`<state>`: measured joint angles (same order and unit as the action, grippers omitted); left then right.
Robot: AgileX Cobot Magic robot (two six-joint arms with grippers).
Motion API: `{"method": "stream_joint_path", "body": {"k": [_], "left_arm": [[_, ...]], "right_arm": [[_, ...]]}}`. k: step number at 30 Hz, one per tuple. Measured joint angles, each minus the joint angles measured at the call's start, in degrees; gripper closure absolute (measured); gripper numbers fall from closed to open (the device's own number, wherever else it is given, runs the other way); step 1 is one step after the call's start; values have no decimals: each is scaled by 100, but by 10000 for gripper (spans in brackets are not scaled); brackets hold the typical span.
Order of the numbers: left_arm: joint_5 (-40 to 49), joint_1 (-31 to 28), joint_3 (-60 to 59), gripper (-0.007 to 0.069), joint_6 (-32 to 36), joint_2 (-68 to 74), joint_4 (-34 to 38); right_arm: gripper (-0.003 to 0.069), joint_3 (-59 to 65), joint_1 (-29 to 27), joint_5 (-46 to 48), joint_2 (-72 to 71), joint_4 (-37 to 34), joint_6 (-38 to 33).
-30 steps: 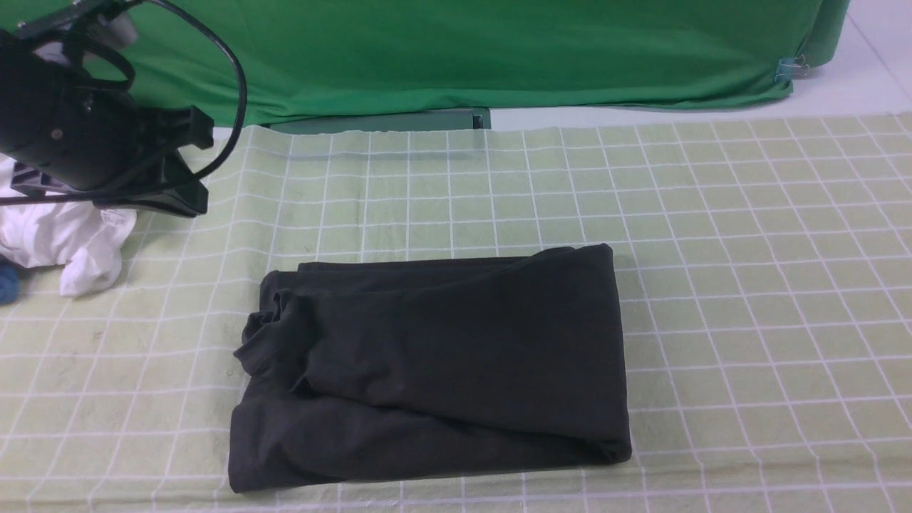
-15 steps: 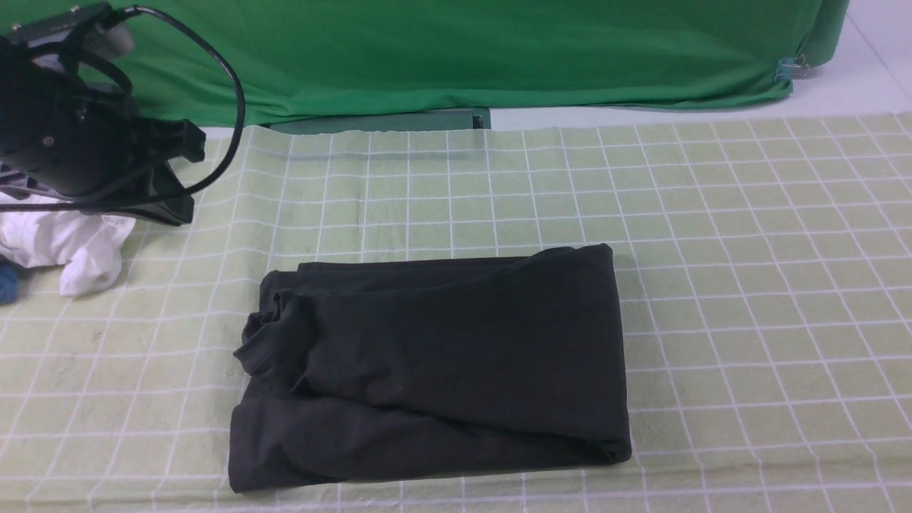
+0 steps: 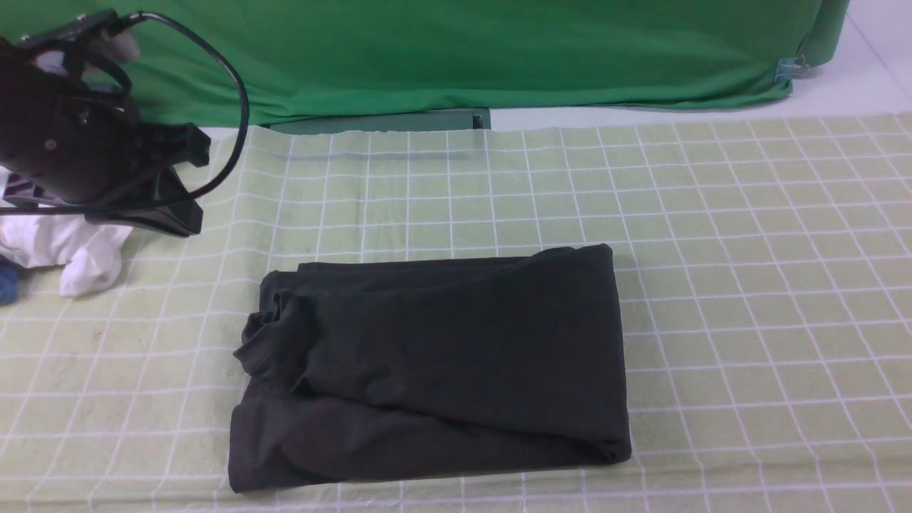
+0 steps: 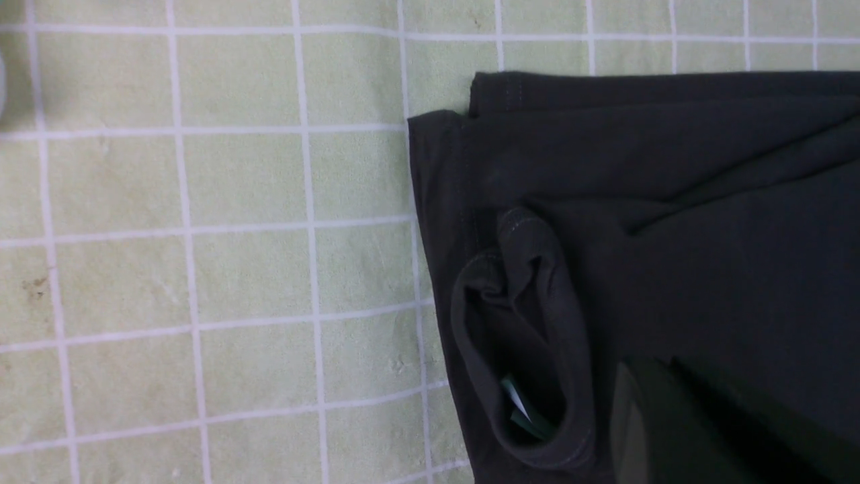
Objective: Fold a long-sleeved shirt over a green coffee tablecloth.
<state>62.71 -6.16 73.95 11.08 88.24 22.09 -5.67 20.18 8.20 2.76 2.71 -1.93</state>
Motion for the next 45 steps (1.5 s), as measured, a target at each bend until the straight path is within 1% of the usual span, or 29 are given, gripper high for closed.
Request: {"method": "stream_joint_path", "body": {"k": [1, 2, 6, 8, 11, 16, 19, 24, 31, 35, 37, 38, 41, 43, 45], "left_arm": [[1, -1, 0, 610, 0, 0, -6], [20, -1, 0, 610, 0, 0, -58], [58, -1, 0, 610, 128, 0, -109], [66, -1, 0, 610, 150, 0, -109], [44, -1, 0, 610, 234, -8, -109], [-20, -1, -17, 610, 450, -245, -111], [-57, -1, -30, 610, 458, -480, -122], [-120, -1, -41, 610, 507, -1381, -122], [-263, -1, -273, 610, 902, -3030, -77], [-624, -1, -1222, 610, 1263, -4533, 230], [-1034, -1, -1897, 610, 1407, -5489, 418], [-1074, -1, -1957, 610, 1420, -5575, 449], [-1784, -1, -2907, 610, 1469, -6798, 542], [-2016, -1, -3330, 610, 1462, -7210, 597], [-2310, -1, -3684, 610, 1436, -7544, 806]], "right_arm": [[518, 25, -101, 18, -14, 0, 0], [515, 200, -444, 104, -96, 0, 0], [504, 578, -1226, 361, -242, 0, 0], [500, 596, -1500, 506, -270, 0, 0], [494, 602, -1720, 565, -276, 0, 0], [482, 625, -1782, 587, -276, 0, 0], [477, 625, -1782, 588, -276, 0, 0], [468, 625, -1782, 588, -276, 0, 6], [461, 625, -1782, 588, -276, 0, 6], [454, 625, -1782, 588, -276, 0, 6], [445, 625, -1782, 588, -276, 0, 6], [445, 625, -1782, 588, -276, 0, 6], [433, 625, -1782, 588, -276, 0, 6], [426, 625, -1782, 588, -276, 0, 6], [424, 625, -1782, 588, -276, 0, 6]]}}
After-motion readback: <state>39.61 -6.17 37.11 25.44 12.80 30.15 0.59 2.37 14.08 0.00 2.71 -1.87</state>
